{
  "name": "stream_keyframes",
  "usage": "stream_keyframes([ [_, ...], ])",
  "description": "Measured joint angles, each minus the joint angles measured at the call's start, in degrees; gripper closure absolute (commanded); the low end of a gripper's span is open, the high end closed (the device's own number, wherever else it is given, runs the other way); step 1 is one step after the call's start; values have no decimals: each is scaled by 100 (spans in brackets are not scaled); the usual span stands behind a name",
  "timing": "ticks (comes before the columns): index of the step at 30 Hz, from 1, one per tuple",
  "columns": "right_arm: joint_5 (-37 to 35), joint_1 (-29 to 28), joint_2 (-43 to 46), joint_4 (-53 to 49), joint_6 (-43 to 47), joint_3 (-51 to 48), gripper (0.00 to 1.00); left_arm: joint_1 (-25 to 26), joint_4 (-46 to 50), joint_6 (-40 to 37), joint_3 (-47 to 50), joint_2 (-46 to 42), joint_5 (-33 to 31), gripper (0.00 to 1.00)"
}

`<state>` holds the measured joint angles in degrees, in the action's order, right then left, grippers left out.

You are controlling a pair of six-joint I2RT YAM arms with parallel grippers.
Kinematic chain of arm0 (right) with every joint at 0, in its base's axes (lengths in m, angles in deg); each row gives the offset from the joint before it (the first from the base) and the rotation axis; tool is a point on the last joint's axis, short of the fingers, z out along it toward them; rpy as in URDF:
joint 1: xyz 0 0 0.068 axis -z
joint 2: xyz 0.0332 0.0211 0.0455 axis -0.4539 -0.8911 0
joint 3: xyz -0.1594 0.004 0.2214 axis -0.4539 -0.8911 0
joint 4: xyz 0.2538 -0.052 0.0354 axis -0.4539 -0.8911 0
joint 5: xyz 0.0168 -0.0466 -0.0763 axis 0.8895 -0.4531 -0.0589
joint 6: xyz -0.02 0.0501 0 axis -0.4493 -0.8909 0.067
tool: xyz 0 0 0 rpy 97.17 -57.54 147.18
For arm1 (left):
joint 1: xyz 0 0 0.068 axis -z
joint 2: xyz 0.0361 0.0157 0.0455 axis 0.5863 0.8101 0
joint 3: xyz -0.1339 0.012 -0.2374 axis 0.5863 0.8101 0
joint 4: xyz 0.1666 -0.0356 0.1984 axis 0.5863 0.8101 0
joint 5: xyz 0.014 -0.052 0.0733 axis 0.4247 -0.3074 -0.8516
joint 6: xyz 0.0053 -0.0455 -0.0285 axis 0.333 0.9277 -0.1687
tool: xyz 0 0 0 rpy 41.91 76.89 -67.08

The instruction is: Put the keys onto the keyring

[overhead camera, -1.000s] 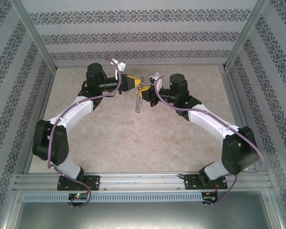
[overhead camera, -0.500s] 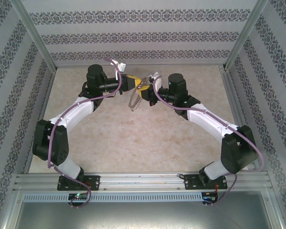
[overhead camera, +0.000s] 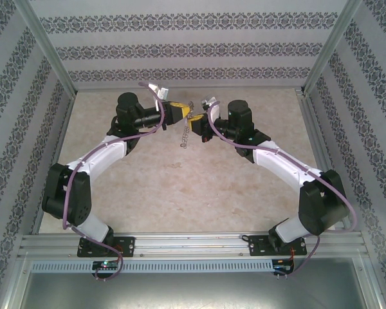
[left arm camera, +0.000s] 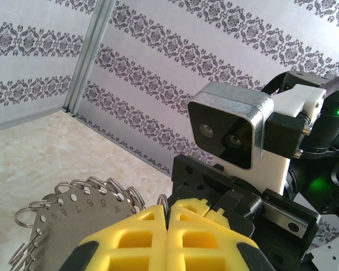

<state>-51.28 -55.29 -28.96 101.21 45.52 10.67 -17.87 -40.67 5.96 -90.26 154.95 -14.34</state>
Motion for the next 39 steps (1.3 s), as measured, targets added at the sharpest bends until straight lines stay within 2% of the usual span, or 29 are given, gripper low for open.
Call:
stream_keyframes([
  [11,208,15,-4,-90,22,92,100,70,-120,13,0,0,-20,100],
  [12,208,33,-4,-90,22,92,97,72,-120,13,0,0,-22,100],
  [16,201,87,35,-101,0,22,75,76,-122,15,0,0,-31,100],
  [17,199,122,74,-107,4,-24,73,79,-125,15,0,2,-33,100],
  [29,120,750,1287,-33,-203,-984,71,116,-413,216,0,131,-9,100],
  [39,-120,850,1276,804,-1255,-994,67,116,-754,424,0,205,7,100],
])
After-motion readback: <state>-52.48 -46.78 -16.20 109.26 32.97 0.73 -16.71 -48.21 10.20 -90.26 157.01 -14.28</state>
